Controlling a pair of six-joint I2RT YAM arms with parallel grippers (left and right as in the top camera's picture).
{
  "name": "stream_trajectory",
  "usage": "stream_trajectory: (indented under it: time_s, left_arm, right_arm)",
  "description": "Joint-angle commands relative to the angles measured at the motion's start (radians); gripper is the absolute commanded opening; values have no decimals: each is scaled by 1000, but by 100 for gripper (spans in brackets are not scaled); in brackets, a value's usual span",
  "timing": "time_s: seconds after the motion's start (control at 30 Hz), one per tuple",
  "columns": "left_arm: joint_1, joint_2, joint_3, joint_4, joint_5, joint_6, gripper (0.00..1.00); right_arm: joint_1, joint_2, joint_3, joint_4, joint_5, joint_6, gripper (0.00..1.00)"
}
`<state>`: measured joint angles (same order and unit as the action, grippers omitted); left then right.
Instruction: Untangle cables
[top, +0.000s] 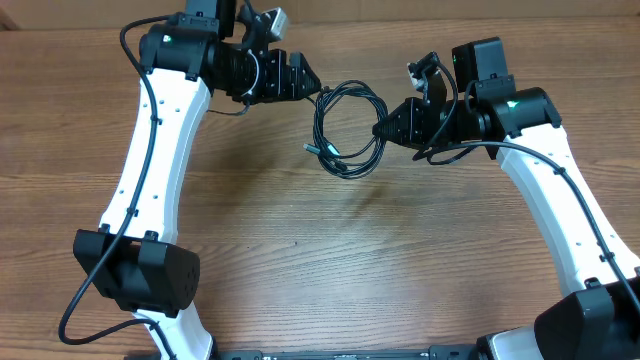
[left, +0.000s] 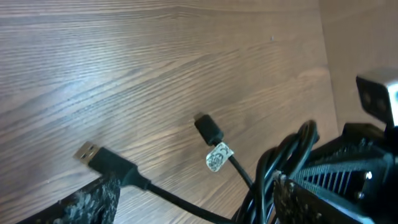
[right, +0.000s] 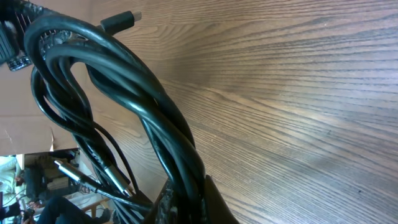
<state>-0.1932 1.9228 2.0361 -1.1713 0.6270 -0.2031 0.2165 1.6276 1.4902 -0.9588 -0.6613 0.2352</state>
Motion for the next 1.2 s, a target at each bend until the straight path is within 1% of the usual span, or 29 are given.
stream_trajectory:
  time_s: [0.0, 0.03, 0.07, 0.13, 0.17, 0.23, 0.27, 0.37, 0.4, 0.43, 0.47, 0.53, 0.63, 0.77, 0.8, 0.83, 0.87, 0.9, 0.93, 1.07, 1.17]
  left_arm:
    - [-14, -8, -10, 33, -5, -106, 83]
    - [-16, 0, -10, 44, -1, -129, 86]
    - [-17, 6, -10, 50, 7, -140, 86]
    - [-24, 41, -10, 66, 74, -150, 85]
    - [-26, 60, -10, 70, 105, -150, 82]
    - [-26, 105, -10, 76, 148, -154, 73]
    - [-26, 122, -10, 76, 163, -153, 70]
    - [-26, 176, -10, 78, 207, -152, 57]
    - [-28, 191, -10, 82, 228, -148, 51]
    - [-29, 198, -10, 86, 236, -142, 48]
    - [-31, 200, -10, 93, 259, -128, 44]
    - [-35, 202, -10, 113, 296, -88, 41]
    - [-36, 202, -10, 130, 387, -25, 40]
    - [5, 202, -10, 121, 540, 112, 39]
    - [20, 202, -10, 116, 594, 148, 37]
    - [39, 202, -10, 97, 651, 193, 30]
    - [48, 202, -10, 77, 664, 211, 22]
    - [55, 202, -10, 58, 659, 229, 10]
    - [62, 202, -10, 34, 639, 246, 4]
    - [67, 194, -10, -45, 503, 312, 4]
    - [67, 167, -10, -66, 489, 362, 4]
  right_arm:
    - [2, -23, 10, 7, 8, -8, 4]
    - [2, -23, 10, 6, 18, -9, 4]
    - [2, -23, 10, 6, 20, -8, 4]
    - [2, -23, 10, 6, 21, -8, 4]
    - [2, -23, 10, 6, 21, -8, 4]
    - [2, -23, 10, 4, 21, -8, 4]
    - [2, -23, 10, 2, 21, -8, 4]
    - [2, -23, 10, -6, 26, -8, 4]
    - [2, -23, 10, -11, 35, -8, 4]
    - [2, -23, 10, -13, 38, -8, 4]
    - [2, -23, 10, -16, 40, -8, 4]
    - [2, -23, 10, -20, 40, -8, 4]
    - [2, -23, 10, -21, 40, -8, 4]
    - [2, -23, 10, -26, 43, -8, 4]
    - [2, -23, 10, -27, 43, -8, 4]
    - [2, -23, 10, -27, 43, -8, 4]
    - [2, -23, 10, -27, 43, -8, 4]
    - [2, -23, 10, -27, 43, -8, 4]
    - [2, -23, 10, -27, 43, -8, 4]
    - [2, -23, 10, -26, 43, 0, 4]
    - [2, -22, 10, -26, 44, 0, 4]
